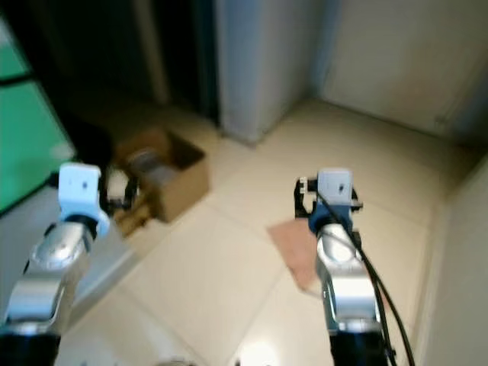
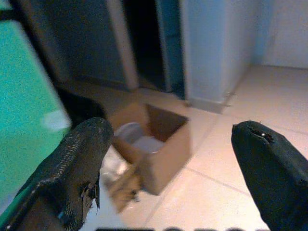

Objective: Hang keys on a hook

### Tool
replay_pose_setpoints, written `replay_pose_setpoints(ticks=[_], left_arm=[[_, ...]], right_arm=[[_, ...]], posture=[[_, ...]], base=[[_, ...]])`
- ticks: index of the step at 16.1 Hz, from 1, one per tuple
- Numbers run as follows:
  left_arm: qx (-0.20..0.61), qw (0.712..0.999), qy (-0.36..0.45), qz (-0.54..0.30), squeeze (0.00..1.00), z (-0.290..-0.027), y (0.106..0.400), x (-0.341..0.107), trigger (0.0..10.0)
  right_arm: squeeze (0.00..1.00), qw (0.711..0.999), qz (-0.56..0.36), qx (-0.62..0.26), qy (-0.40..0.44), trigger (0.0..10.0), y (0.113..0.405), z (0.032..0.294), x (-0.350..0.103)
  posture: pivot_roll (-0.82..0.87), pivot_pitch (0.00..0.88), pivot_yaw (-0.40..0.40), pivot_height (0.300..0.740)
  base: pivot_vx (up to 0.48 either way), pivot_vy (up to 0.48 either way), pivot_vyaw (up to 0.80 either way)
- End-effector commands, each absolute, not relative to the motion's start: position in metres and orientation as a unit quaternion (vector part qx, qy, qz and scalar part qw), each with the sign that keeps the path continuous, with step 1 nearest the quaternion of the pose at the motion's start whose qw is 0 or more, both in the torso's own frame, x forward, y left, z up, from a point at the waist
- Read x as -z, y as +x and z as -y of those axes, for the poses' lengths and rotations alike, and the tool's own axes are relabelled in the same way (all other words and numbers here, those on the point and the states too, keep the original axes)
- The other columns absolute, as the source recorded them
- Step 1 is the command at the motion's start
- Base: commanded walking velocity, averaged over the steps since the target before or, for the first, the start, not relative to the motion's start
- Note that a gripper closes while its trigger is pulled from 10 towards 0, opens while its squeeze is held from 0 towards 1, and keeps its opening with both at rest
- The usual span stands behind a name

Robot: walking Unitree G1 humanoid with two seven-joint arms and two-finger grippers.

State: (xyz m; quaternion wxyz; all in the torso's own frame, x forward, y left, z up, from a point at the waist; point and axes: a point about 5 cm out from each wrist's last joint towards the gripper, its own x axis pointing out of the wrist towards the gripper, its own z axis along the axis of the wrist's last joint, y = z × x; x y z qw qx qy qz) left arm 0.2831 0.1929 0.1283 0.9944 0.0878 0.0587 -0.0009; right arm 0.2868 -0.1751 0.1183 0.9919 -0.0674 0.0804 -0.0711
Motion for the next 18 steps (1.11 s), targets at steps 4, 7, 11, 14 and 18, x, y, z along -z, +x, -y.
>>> replay_pose_setpoints(ticks=[4, 7, 11, 14, 18], left_arm=[[0.011, 0.993, 0.1, -0.057, 0.0, -0.188, 0.285, -0.13, 10.0], [0.019, 0.992, 0.11, -0.065, 0.0, -0.187, 0.286, -0.129, 10.0], [0.017, 0.992, 0.111, -0.062, 0.0, -0.186, 0.288, -0.13, 10.0], [0.017, 0.992, 0.112, -0.061, 0.0, -0.185, 0.289, -0.131, 10.0], [0.024, 0.991, 0.118, -0.058, 0.0, -0.183, 0.29, -0.132, 10.0]], right_arm=[[1.0, 0.987, -0.059, 0.101, -0.112, 10.0, 0.29, 0.181, -0.123], [1.0, 0.992, -0.055, 0.082, -0.079, 10.0, 0.289, 0.179, -0.124], [1.0, 0.994, -0.041, 0.069, -0.075, 10.0, 0.289, 0.172, -0.126], [1.0, 0.996, -0.061, 0.063, -0.027, 10.0, 0.289, 0.171, -0.123], [1.0, 0.995, -0.035, 0.05, -0.08, 10.0, 0.291, 0.169, -0.126]], posture=[[-0.1, 0.0, 0.03, 0.74], [-0.1, 0.0, 0.031, 0.74], [-0.1, 0.0, 0.032, 0.74], [-0.1, 0.0, 0.03, 0.74], [-0.09, 0.0, 0.023, 0.74]], base=[[0.0, 0.0, 0.0], [0.0, 0.0, 0.0], [0.0, 0.0, 0.8], [0.0, 0.0, 0.8], [0.0, 0.0, 0.8]])
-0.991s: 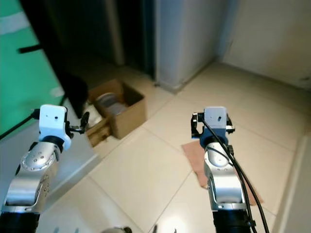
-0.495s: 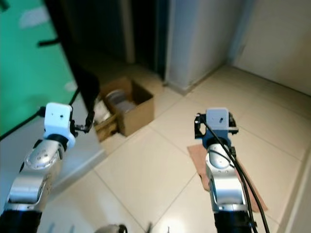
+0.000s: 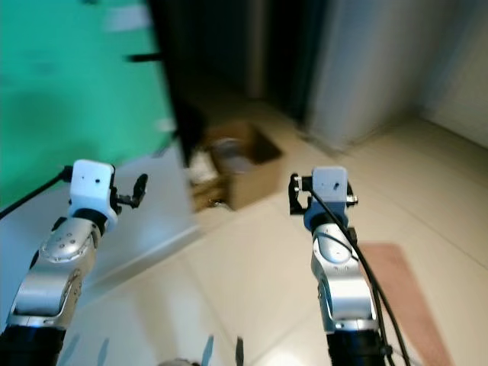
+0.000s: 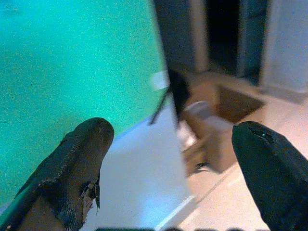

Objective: Hang keys on a hook

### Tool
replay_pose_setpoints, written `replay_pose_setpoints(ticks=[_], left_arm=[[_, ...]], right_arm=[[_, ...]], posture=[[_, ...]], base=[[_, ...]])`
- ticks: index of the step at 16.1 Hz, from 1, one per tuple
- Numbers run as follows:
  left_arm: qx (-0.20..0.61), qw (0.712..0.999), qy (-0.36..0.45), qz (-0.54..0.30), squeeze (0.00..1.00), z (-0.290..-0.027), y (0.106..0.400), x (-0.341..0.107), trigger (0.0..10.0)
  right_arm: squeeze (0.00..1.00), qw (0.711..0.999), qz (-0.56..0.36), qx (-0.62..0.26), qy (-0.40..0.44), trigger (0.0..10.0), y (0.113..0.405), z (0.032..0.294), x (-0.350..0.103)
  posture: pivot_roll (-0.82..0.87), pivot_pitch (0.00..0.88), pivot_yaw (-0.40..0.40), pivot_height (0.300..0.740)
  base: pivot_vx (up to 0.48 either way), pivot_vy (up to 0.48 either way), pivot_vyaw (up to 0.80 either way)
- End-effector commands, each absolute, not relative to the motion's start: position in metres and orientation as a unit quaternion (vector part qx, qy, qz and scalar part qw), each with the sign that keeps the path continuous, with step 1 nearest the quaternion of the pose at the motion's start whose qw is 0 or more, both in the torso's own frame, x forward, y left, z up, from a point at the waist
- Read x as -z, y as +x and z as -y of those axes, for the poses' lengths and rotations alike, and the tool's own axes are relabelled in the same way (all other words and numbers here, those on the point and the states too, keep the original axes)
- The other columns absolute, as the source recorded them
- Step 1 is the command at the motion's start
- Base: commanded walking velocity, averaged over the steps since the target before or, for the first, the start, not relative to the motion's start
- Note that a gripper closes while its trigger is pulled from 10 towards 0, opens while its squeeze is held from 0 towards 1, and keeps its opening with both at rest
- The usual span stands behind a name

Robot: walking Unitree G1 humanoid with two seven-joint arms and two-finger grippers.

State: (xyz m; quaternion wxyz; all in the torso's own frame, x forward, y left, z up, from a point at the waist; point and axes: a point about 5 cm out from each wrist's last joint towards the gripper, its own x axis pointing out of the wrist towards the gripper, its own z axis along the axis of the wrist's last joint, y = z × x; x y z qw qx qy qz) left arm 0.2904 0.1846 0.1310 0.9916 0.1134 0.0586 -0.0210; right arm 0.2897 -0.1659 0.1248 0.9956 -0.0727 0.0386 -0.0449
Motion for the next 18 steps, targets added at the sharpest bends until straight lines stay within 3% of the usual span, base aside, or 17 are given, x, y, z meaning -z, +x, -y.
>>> replay_pose_setpoints(ticks=[1, 5, 11, 18], left_arm=[[0.024, 0.991, 0.119, -0.057, 0.0, -0.182, 0.29, -0.132, 10.0], [0.027, 0.991, 0.123, -0.053, 0.0, -0.181, 0.289, -0.132, 10.0], [0.025, 0.993, 0.1, -0.05, 0.0, -0.182, 0.288, -0.131, 10.0], [0.03, 0.994, 0.097, -0.05, 0.01, -0.184, 0.288, -0.131, 10.0]], right_arm=[[1.0, 0.996, -0.038, 0.053, -0.062, 10.0, 0.292, 0.169, -0.125], [1.0, 0.994, -0.055, 0.032, -0.089, 10.0, 0.293, 0.167, -0.121], [1.0, 0.997, -0.051, 0.023, -0.061, 10.0, 0.292, 0.163, -0.119], [1.0, 0.997, -0.064, 0.009, -0.05, 10.0, 0.29, 0.158, -0.112]], posture=[[-0.09, 0.0, 0.019, 0.74], [-0.08, 0.0, 0.011, 0.74], [-0.09, 0.0, 0.018, 0.74], [-0.07, 0.0, 0.018, 0.74]], base=[[0.0, 0.0, 0.8], [0.0, 0.0, 0.8], [0.0, 0.0, 0.8], [0.293, 0.0, 0.8]])
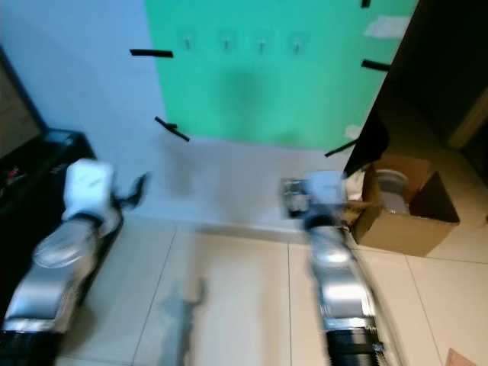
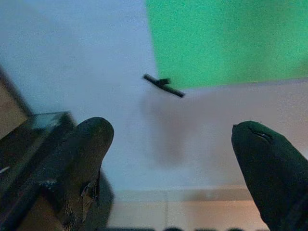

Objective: Hang keys on a hook

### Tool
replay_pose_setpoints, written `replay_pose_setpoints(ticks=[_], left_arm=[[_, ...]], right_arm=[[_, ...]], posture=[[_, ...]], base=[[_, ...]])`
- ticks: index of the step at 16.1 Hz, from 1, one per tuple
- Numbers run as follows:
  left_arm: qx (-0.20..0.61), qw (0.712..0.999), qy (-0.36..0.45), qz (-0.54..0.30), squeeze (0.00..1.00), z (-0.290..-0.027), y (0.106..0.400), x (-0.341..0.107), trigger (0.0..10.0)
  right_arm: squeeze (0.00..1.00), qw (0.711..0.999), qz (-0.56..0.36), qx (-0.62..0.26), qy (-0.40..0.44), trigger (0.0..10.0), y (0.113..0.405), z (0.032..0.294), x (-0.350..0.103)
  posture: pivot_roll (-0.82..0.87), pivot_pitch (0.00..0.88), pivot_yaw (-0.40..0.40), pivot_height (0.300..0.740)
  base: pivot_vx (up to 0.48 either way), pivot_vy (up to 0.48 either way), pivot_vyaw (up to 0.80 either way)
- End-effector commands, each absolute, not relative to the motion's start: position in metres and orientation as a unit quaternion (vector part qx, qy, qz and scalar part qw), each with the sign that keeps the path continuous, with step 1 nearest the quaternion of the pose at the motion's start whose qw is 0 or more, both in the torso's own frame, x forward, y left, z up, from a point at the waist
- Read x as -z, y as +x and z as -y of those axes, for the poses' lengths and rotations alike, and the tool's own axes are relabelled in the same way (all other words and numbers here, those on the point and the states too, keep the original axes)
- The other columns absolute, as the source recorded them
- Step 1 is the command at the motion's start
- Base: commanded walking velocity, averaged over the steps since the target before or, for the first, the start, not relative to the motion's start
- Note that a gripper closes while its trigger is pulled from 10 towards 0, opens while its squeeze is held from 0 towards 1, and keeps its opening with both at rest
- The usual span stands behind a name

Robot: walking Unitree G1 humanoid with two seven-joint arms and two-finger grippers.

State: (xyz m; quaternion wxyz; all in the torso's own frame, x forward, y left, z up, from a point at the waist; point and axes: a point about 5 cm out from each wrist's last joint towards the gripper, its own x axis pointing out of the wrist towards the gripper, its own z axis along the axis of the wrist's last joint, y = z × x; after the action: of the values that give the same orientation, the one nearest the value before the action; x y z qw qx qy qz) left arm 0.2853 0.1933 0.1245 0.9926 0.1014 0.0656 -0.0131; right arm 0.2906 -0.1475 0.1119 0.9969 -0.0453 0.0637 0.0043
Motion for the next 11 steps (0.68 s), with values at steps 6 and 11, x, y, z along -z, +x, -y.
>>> replay_pose_setpoints(ticks=[6, 11], left_arm=[[0.03, 0.993, 0.101, -0.054, 0.04, -0.1857, 0.2855, -0.1297, 10.0], [0.031, 0.993, 0.103, -0.052, 0.05, -0.1843, 0.2868, -0.1309, 10.0]], right_arm=[[1.0, 0.996, -0.065, 0.018, -0.051, 10.0, 0.2894, 0.1585, -0.1096], [1.0, 0.995, -0.06, 0.035, -0.069, 10.0, 0.293, 0.1627, -0.1124]], posture=[[-0.07, 0.0, 0.021, 0.74], [-0.08, 0.0, 0.022, 0.74]], base=[[0.298, 0.0, 0.78], [0.302, 0.0, 0.0]])
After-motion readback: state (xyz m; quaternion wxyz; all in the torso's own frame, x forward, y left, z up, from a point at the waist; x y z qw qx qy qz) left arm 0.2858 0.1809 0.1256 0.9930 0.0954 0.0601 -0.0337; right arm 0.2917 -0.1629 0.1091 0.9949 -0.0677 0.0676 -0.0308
